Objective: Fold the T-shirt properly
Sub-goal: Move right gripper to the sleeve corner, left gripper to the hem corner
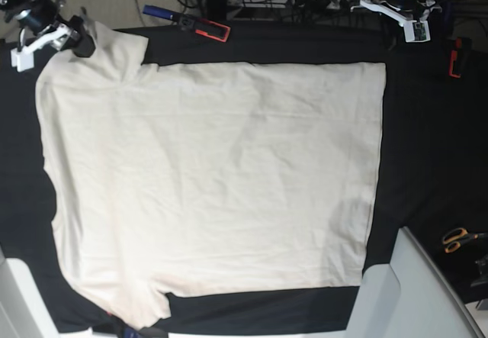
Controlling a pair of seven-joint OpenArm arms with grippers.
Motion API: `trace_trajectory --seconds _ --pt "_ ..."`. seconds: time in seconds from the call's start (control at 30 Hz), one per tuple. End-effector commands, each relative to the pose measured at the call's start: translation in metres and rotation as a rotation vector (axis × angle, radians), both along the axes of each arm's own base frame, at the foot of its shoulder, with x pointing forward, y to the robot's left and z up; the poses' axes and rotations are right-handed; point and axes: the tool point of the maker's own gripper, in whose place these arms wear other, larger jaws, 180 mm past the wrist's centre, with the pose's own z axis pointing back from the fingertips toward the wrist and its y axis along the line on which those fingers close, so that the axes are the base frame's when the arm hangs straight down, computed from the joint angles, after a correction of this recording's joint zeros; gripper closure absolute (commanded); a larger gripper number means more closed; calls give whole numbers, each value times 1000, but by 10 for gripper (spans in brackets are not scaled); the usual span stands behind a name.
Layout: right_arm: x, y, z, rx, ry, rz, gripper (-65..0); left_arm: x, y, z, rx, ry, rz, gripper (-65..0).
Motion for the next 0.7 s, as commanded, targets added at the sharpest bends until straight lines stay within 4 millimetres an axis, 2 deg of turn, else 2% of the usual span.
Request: trace_trajectory --seconds 0.0,0.07,0.1,0.17,0.23,0.33,0.47,0.5,0.6,0.67 --pt "5 -5 7 -8 -33 1 -297 3 3 7 8 -26 -4 -33" --pt "5 -7 7 -10 -33 -3 -282 2 3 7 7 -25 -2 -33" --pt "5 -7 7 -10 -33 -5 -254 2 3 7 7 -25 -2 -33" --pt "5 -7 7 -10 -32 -5 -147 2 3 7 6 -25 -3 -33" --pt "4 -8 7 -10 -32 -7 -2 2 3 7 6 -25 -3 -38" --pt "5 -8 7 -12 -32 -6 -21 3 3 7 5 -25 -2 -43" --pt "5 -8 7 -12 -32 -6 -2 6 2 7 0 -32 5 -72" --pt "5 -8 7 -12 -32 -6 -2 6 2 7 -1 -34 6 -107" --pt "5 -9 7 -13 -32 -5 -2 7 4 7 -68 -56 75 -278" --pt "5 -13 8 -24 -33 0 -2 7 12 9 -138 -79 148 -351"
